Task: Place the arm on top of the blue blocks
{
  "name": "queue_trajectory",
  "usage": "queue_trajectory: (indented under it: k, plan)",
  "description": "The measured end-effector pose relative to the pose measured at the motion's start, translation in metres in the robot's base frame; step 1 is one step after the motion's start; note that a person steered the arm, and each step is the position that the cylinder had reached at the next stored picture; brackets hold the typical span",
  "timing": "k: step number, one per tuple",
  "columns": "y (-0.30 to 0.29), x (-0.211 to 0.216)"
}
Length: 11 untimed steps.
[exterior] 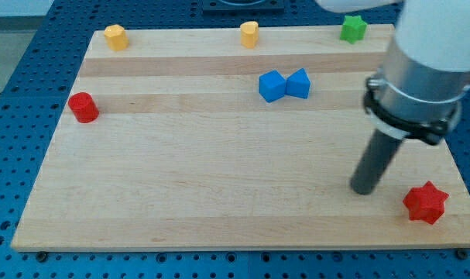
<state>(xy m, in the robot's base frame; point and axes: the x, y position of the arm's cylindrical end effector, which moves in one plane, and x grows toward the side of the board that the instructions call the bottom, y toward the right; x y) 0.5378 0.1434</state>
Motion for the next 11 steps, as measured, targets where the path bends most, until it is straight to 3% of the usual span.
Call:
queue_trajectory:
  k: [1, 4, 7, 8, 11]
  plan:
    - [-0.004, -0.072]
    - [0.007, -0.095]
    - [0.022, -0.203]
    - [-0.002, -0.241]
    - [-0.081, -0.216]
